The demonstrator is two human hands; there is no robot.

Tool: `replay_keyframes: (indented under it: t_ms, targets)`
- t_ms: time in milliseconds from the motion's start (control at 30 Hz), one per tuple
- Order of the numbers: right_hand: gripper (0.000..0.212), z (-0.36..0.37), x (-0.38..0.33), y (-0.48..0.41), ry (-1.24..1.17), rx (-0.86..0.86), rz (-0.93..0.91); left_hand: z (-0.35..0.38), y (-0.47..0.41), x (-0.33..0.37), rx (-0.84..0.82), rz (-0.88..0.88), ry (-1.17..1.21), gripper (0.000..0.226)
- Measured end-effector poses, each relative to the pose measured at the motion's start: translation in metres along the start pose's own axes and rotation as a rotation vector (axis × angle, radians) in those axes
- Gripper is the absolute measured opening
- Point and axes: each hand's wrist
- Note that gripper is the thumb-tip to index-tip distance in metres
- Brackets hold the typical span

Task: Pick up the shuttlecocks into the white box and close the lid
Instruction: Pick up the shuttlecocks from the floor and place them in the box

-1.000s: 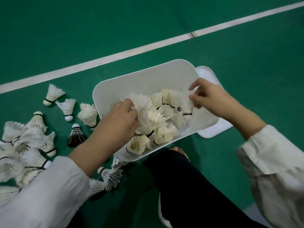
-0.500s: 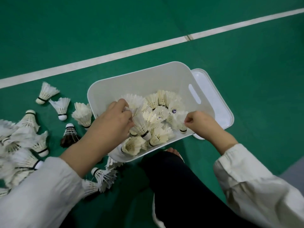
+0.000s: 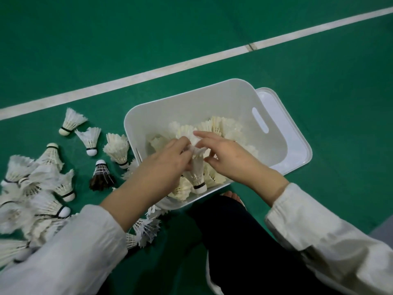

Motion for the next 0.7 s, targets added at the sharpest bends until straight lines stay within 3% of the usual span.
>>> replay_keyframes:
  t_ms: [167,267,333,433,533,600,700]
  targets:
    - [0.020,0.000,0.008,0.004,-0.010,0.069,-0.018,0.001,0.001,-0.001,-0.011,0.028,0.042,0.025]
    - [0.012,-0.005,0.013,0.009,0.074,0.221,-0.009,-0.005,-0.001,0.003,-0.032,-0.004,0.084,0.009]
    - [0.013,-0.014,0.018,0.014,0.045,0.301,0.056,-0.008,-0.003,0.005,-0.010,-0.048,0.100,0.013]
    - [0.019,-0.021,0.028,0.019,-0.050,0.286,0.146,-0.009,-0.002,0.010,0.002,-0.090,0.086,0.017]
    - [0.025,-0.026,0.037,0.025,-0.123,0.447,0.228,-0.009,0.000,0.009,0.010,-0.138,0.108,0.017]
    - [0.024,-0.033,0.046,0.031,-0.046,0.522,0.318,-0.011,0.000,0.006,0.020,-0.183,0.121,0.020]
    - [0.022,-0.029,0.055,0.032,0.165,0.316,0.429,-0.013,0.001,-0.002,-0.026,-0.262,0.089,0.021]
Point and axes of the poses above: each hand's wrist, its own y-axis away from the middle knuckle, its own z-axis out of the palm, x = y × z, and after that the axes turned 6 degrees about -x, right-handed
